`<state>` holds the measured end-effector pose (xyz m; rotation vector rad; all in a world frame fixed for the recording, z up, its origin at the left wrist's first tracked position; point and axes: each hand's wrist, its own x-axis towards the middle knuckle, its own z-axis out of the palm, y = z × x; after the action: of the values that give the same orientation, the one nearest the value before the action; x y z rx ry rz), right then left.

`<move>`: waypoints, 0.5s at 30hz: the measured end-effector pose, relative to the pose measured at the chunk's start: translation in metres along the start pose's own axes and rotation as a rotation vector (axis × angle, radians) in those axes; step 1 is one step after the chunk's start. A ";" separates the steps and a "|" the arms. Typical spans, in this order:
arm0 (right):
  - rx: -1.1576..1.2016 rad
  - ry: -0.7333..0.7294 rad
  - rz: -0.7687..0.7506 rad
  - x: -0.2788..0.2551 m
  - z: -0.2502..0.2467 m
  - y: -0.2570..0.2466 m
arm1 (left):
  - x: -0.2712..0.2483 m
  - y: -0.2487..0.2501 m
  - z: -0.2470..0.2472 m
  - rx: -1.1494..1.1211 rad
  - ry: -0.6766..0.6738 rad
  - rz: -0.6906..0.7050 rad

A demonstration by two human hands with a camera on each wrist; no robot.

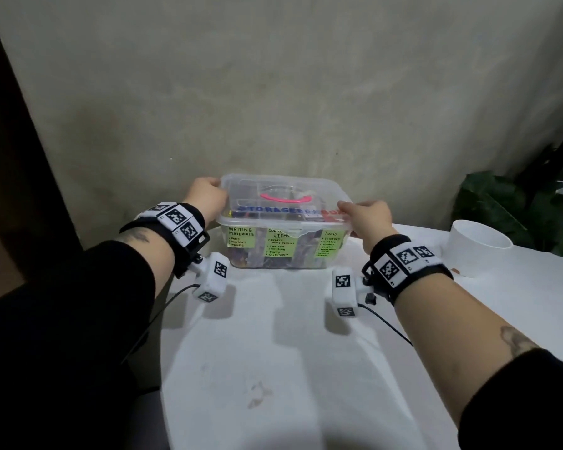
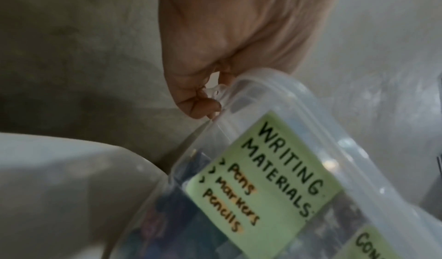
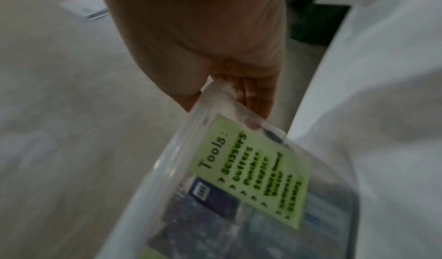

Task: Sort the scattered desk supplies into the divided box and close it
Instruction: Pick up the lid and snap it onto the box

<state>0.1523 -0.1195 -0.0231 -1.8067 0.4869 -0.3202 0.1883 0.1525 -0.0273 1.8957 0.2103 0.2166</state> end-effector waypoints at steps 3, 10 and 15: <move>0.043 -0.002 0.027 0.002 -0.001 0.001 | 0.001 -0.002 0.002 0.015 0.012 -0.005; 0.051 -0.141 0.062 -0.003 -0.009 0.002 | 0.003 -0.002 0.004 0.425 -0.072 -0.039; -0.043 -0.186 0.083 -0.012 -0.010 -0.008 | 0.004 0.000 -0.001 0.583 -0.122 -0.050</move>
<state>0.1386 -0.1207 -0.0117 -1.8315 0.4382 -0.0837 0.1921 0.1549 -0.0265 2.4690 0.2570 -0.0001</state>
